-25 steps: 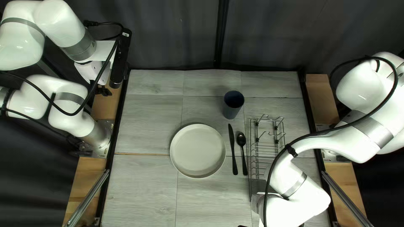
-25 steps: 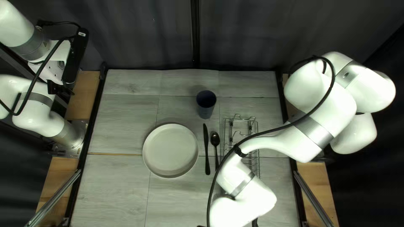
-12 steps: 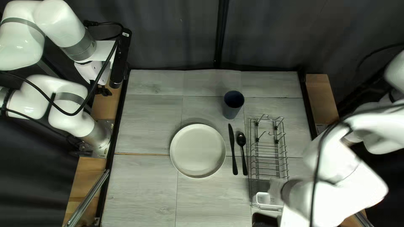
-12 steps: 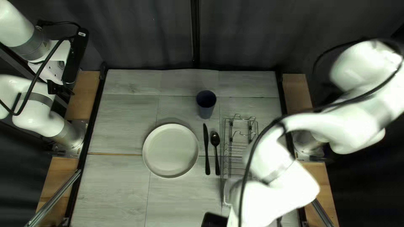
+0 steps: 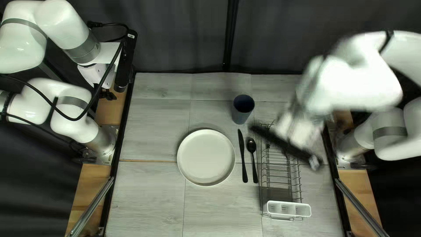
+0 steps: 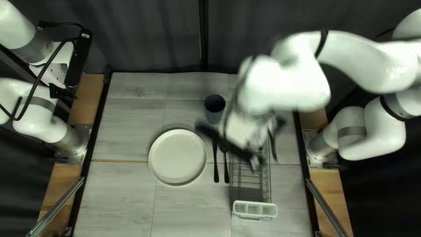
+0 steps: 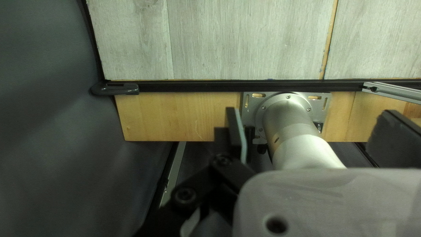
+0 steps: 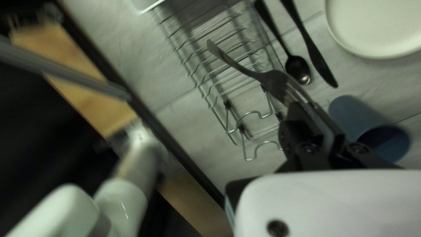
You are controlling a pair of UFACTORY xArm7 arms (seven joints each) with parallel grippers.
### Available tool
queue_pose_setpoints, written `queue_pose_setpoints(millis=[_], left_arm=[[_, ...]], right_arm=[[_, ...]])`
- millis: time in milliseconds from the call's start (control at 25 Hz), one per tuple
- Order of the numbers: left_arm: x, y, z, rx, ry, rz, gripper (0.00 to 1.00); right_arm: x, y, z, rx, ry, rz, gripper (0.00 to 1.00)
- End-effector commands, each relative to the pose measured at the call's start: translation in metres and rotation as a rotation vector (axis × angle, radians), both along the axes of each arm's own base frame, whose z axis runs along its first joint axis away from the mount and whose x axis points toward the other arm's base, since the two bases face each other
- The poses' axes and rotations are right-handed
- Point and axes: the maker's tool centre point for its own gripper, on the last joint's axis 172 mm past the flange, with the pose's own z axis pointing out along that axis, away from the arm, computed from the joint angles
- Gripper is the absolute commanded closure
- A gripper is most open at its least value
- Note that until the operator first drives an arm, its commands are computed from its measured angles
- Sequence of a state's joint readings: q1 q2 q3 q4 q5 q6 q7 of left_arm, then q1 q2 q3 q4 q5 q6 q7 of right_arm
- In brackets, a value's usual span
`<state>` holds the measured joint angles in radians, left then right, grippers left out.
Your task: Pick up and place plate onto table. Place down one fork to the left of the plate. Place spoon and knife to the right of the plate. Place cup above the knife and spoon
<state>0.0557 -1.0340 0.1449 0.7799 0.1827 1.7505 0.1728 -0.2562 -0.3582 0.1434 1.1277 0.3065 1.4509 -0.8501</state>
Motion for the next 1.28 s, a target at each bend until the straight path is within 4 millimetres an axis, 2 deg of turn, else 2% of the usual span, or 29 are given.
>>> queue_pose_setpoints(millis=[40,160,200,240,280,400,480,560,840,960,1040,1200,1280], left_arm=[[0.000,0.000,0.000,0.000,0.000,0.000,0.00],[0.000,0.000,0.000,0.000,0.000,0.000,0.00],[0.000,0.000,0.000,0.000,0.000,0.000,0.00],[0.000,0.000,0.000,0.000,0.000,0.000,0.00],[0.000,0.000,0.000,0.000,0.000,0.000,0.00],[0.000,0.000,0.000,0.000,0.000,0.000,0.00],[0.000,0.000,0.000,0.000,0.000,0.000,0.00],[0.000,0.000,0.000,0.000,0.000,0.000,0.00],[0.000,0.000,0.000,0.000,0.000,0.000,0.00],[0.000,0.000,0.000,0.000,0.000,0.000,0.00],[0.000,0.000,0.000,0.000,0.000,0.000,0.00],[0.000,0.000,0.000,0.000,0.000,0.000,0.00],[0.000,0.000,0.000,0.000,0.000,0.000,0.00]], right_arm=[[0.000,-0.001,0.000,0.002,-0.001,-0.004,1.00],[0.008,-0.012,0.001,-0.009,-0.041,0.049,1.00],[0.020,-0.027,0.003,0.019,-0.070,0.020,1.00],[0.027,-0.039,0.004,0.041,-0.077,-0.029,1.00],[0.037,-0.059,0.003,0.100,-0.095,-0.135,1.00],[0.048,-0.098,-0.008,0.238,-0.120,-0.418,1.00],[0.051,-0.109,-0.019,0.284,-0.115,-0.584,1.00],[0.053,-0.109,-0.028,0.285,-0.104,-0.689,1.00],[0.053,-0.110,-0.028,0.268,-0.110,-0.674,1.00],[0.060,-0.129,-0.032,0.324,-0.089,-0.728,1.00],[0.060,-0.143,-0.035,0.375,-0.074,-0.836,1.00],[0.049,-0.174,-0.044,0.436,-0.066,-1.112,1.00],[0.048,-0.180,-0.046,0.442,-0.077,-1.194,1.00]])
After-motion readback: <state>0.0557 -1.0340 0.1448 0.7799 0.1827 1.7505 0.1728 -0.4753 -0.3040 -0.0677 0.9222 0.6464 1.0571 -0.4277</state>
